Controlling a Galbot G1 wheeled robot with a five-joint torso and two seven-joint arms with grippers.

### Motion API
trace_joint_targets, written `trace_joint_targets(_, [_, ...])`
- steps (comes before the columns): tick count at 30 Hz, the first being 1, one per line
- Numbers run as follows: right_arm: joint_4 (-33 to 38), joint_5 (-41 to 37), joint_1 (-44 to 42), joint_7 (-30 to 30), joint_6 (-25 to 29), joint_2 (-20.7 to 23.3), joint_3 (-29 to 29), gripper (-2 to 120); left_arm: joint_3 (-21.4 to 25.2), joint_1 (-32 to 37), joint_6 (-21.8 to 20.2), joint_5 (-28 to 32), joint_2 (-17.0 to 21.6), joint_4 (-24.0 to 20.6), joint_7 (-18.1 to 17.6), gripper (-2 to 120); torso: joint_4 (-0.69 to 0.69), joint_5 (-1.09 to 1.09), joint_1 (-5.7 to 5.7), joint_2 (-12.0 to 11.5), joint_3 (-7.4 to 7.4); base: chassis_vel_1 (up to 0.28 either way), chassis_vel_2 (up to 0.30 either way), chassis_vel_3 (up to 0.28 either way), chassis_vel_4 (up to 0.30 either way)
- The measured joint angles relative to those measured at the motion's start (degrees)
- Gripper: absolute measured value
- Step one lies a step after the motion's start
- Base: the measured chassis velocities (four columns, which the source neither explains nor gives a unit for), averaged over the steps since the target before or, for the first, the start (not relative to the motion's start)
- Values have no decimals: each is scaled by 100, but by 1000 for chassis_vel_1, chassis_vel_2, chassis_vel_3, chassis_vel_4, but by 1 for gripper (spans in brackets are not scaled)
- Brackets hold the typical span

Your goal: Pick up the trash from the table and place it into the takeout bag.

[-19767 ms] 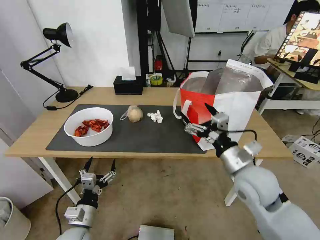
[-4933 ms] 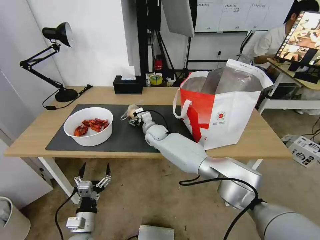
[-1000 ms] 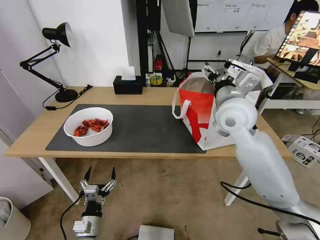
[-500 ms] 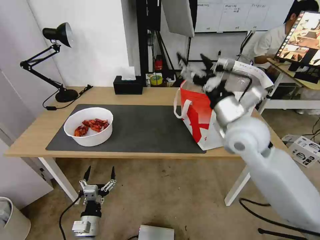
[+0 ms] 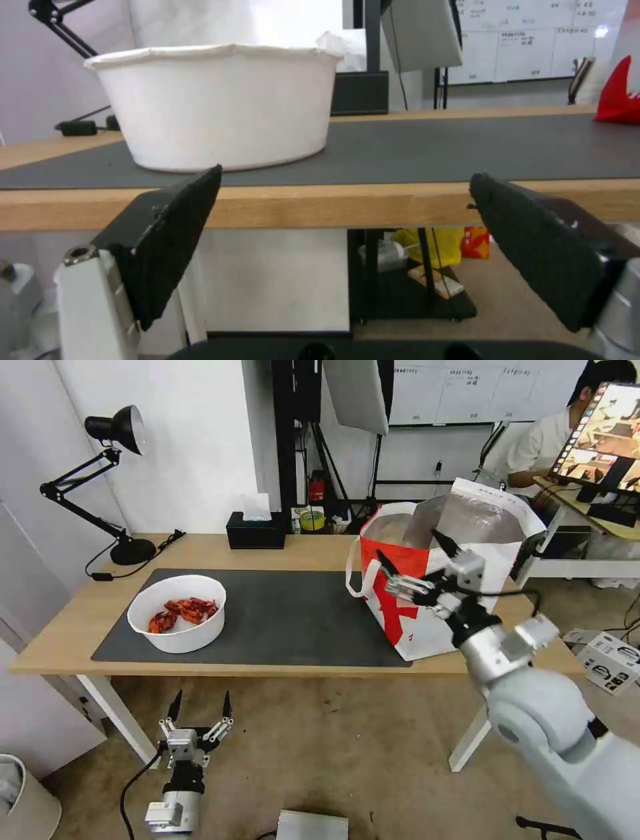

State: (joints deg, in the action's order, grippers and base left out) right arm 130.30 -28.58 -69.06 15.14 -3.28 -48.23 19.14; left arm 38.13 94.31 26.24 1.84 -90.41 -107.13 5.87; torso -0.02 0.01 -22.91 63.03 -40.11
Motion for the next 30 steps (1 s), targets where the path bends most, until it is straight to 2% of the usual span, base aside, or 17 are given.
trace_joint_targets(2, [3, 159, -258, 39, 118, -71, 91, 100, 0, 5, 4, 0, -2, -5, 0, 100, 2, -1, 0, 0, 0, 0, 0, 0, 0])
trace_joint_targets(5, [-9, 779, -1070, 67, 661, -405, 241, 100, 1, 9, 9, 0, -3, -14, -1, 100, 2, -1, 0, 0, 0, 0, 0, 0, 0])
trace_joint_targets(13, [-188, 1698, -2380, 191, 1449, -1026, 149, 100, 9, 12, 13, 4, 2, -30, 1, 100, 2, -2, 0, 0, 1, 0, 0, 0, 0])
trace_joint_targets(19, [-399, 1969, -2791, 515, 1648, -1218, 73, 100, 11, 3, 20, 11, 4, -7, 1, 100, 2, -2, 0, 0, 1, 0, 0, 0, 0])
trace_joint_targets(30, [-1100, 1968, -2854, 804, 1843, -1396, -272, 100, 7, -10, 27, 21, 1, 5, 1, 100, 2, -2, -1, 0, 0, 0, 0, 0, 0])
